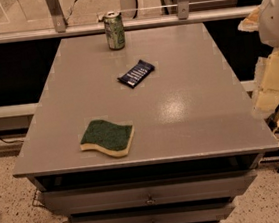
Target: Move sponge near green can
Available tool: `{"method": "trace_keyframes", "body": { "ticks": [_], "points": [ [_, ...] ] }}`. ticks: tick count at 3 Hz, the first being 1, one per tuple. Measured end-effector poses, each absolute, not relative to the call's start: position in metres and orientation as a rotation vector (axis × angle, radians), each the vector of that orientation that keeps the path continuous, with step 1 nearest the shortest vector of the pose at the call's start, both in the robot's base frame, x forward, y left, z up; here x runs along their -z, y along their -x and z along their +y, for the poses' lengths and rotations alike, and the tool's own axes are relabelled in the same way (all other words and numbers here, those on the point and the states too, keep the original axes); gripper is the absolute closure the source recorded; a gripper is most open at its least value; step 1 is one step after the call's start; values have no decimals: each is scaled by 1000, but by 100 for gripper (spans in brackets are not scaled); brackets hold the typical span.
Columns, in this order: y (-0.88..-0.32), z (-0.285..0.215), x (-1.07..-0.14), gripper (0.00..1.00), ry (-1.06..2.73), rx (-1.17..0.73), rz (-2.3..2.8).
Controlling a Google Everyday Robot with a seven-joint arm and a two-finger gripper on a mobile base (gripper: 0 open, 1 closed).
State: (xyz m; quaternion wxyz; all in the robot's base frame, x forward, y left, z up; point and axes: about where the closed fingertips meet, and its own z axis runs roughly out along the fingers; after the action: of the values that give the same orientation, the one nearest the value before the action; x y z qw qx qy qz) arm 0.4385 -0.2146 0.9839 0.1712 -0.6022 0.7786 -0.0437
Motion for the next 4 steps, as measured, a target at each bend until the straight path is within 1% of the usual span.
{"method": "trace_keyframes", "body": {
  "ticks": [3,4],
  "points": [
    [-438,-212,-981,0,1685,107,2195],
    [-424,-198,-948,0,1589,-28,2131]
  ]
}}
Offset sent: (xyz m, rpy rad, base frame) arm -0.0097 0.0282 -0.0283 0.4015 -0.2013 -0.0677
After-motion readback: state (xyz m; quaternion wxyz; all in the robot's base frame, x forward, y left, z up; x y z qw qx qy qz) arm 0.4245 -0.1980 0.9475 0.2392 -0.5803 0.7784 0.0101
